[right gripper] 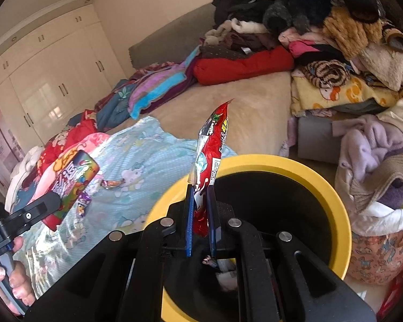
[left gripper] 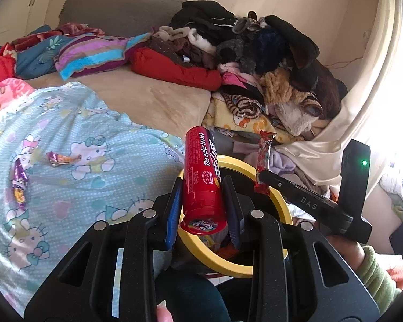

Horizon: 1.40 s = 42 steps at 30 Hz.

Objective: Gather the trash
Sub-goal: 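Carry the red candy tube and red wrapper over the yellow-rimmed bin, then open the left tool over the bin while the right tool releases the wrapper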

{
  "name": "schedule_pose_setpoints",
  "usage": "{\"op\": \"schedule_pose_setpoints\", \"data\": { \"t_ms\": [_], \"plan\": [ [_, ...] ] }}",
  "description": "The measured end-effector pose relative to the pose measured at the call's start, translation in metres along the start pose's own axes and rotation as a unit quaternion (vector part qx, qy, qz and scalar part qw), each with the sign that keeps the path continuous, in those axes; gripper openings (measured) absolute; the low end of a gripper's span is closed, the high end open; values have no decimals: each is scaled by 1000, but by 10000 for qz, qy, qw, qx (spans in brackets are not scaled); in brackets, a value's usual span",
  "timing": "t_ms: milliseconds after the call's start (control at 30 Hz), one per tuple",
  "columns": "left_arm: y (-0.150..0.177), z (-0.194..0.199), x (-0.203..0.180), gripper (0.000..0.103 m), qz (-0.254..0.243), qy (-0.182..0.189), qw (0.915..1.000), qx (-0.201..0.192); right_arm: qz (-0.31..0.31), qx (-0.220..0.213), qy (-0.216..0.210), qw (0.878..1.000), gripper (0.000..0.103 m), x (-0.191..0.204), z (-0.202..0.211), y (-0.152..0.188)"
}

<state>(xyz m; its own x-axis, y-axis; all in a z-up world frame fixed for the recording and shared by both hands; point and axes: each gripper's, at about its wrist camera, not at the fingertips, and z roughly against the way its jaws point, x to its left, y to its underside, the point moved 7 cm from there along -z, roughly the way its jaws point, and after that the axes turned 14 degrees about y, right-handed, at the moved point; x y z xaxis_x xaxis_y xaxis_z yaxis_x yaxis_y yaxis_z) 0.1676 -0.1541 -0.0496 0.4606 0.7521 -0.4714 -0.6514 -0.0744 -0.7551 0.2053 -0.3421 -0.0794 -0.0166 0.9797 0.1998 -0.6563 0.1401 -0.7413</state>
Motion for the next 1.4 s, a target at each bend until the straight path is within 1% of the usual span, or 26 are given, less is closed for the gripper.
{"op": "schedule_pose_setpoints", "data": {
  "t_ms": [267,667,900,1100,1133,1267,1300,1333,1400],
  "plan": [
    [10,-22,-8,23,34,191,9995,236,-77,294,196,9993,9,-27,-11,10],
    [27,-60,-19,23,-2,379,9975,604,-163,634,337,9973,9,-48,-26,24],
    [33,-76,-20,23,-48,372,9962,785,-114,827,385,9958,9,-56,-33,30],
    [35,-91,-17,23,-124,271,9952,931,-78,939,405,9947,12,-59,-38,33],
    [35,-94,-16,23,-113,273,9949,961,-87,929,404,9948,13,-59,-37,32],
    [36,-101,-10,23,-101,248,9942,1040,-126,881,399,9952,30,-61,-35,29],
    [36,-102,-8,29,-80,213,9944,1028,-147,870,398,9953,31,-62,-34,28],
    [36,-102,-7,46,-61,204,9945,1024,-168,849,409,9954,33,-63,-33,27],
    [36,-100,-6,63,-7,232,9949,981,-201,814,412,9956,37,-65,-32,25]
  ]
}}
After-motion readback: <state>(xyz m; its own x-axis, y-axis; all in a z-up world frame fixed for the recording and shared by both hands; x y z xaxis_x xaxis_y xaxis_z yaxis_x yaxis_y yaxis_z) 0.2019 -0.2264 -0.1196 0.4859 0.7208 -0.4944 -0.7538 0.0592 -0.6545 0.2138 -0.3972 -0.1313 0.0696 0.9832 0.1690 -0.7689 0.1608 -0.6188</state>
